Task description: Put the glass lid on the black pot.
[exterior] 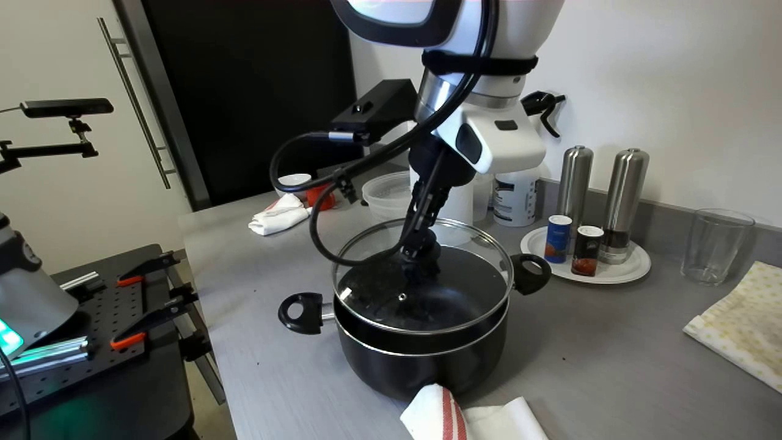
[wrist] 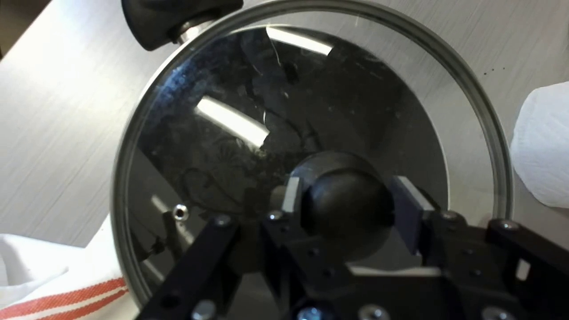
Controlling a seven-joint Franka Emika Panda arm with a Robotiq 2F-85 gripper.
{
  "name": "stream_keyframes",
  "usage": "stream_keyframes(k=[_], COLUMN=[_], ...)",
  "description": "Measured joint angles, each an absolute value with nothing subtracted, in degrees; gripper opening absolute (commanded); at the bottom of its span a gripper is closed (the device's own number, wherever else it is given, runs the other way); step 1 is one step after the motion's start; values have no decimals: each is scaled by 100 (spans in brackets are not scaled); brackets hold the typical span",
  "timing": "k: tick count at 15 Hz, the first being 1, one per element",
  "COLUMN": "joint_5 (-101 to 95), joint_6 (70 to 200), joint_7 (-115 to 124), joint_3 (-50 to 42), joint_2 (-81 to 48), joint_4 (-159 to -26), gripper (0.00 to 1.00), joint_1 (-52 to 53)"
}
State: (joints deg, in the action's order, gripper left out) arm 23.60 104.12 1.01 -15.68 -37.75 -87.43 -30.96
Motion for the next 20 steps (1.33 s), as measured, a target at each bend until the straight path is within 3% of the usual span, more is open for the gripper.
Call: stream_keyframes(k=[20], joint_5=[1900], joint_6=[10414], joint_7=[465], joint_3=[-1568], joint_2=[-3941], joint_4=[-8623], gripper=[26], joint_1=[-2944])
